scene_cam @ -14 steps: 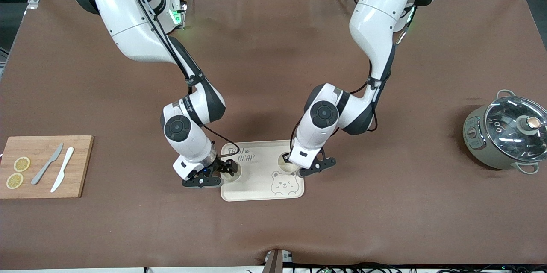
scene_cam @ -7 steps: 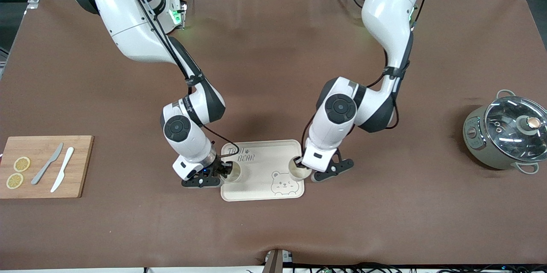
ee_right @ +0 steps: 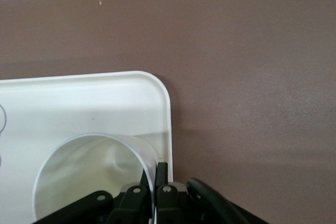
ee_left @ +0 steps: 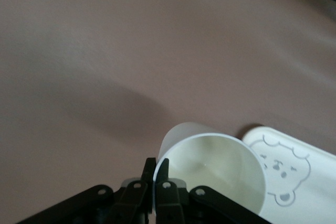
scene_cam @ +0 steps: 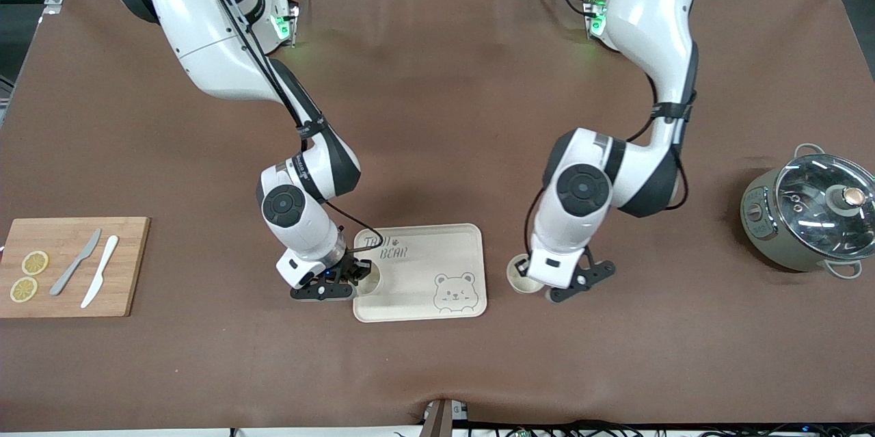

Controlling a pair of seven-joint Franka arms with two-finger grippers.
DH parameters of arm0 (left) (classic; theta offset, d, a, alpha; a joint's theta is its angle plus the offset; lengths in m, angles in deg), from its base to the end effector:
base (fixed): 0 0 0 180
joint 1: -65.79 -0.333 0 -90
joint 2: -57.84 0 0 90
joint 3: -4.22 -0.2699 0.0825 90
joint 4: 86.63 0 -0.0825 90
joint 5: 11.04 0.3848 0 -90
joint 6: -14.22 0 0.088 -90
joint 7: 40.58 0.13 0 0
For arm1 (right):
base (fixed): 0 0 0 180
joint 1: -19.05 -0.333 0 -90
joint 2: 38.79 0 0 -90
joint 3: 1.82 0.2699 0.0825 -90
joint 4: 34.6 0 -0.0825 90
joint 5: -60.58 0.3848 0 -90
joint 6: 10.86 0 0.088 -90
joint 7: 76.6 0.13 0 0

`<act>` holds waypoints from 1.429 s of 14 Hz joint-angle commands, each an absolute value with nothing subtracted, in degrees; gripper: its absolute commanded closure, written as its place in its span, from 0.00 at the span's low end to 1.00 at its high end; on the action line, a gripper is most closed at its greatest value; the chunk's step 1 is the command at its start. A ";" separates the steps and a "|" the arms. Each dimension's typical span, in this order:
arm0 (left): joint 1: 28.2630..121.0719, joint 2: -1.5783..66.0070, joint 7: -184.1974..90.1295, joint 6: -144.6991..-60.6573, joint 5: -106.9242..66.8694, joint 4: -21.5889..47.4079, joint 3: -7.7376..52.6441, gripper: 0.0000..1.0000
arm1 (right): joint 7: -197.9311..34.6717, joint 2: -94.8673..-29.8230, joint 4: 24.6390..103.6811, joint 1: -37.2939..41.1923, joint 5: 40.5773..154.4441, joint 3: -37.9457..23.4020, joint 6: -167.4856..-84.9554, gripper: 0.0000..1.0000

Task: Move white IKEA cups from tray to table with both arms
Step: 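Carry the cups off the tray with both grippers toward the table ends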

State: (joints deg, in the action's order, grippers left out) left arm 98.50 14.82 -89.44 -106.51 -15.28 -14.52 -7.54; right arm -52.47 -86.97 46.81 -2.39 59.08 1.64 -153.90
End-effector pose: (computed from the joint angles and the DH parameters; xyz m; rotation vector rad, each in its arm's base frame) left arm 0.6670 -0.2939 0.2723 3.0462 0.7127 0.2077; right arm 0.6572 0.2972 0.1647 -3.0058 -0.0106 -0.3094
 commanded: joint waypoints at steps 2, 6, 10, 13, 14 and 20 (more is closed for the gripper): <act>94.46 17.40 -81.83 -102.51 -14.02 -12.80 -7.30 1.00 | -51.46 -87.14 45.12 -2.49 58.73 1.25 -152.73 1.00; 89.01 18.98 -72.69 -98.99 -14.02 -12.18 -7.30 1.00 | -51.90 -85.03 43.20 -1.26 59.17 1.25 -145.28 1.00; 82.68 19.08 -62.76 -97.93 -14.11 -12.18 -7.04 1.00 | -63.64 -80.64 42.13 5.06 59.26 2.04 -136.91 1.00; 77.94 18.90 -54.85 -98.02 -14.64 -12.18 -6.86 1.00 | -73.05 -79.23 42.22 9.28 59.26 1.96 -135.14 1.00; 76.27 18.81 -51.95 -98.02 -14.81 -12.18 -6.77 1.00 | -75.87 -79.14 42.31 10.77 59.26 1.96 -135.05 1.00; 68.62 17.06 -37.79 -100.73 -16.91 -12.01 -6.24 1.00 | -93.80 -79.40 42.74 19.12 59.69 2.13 -135.23 1.00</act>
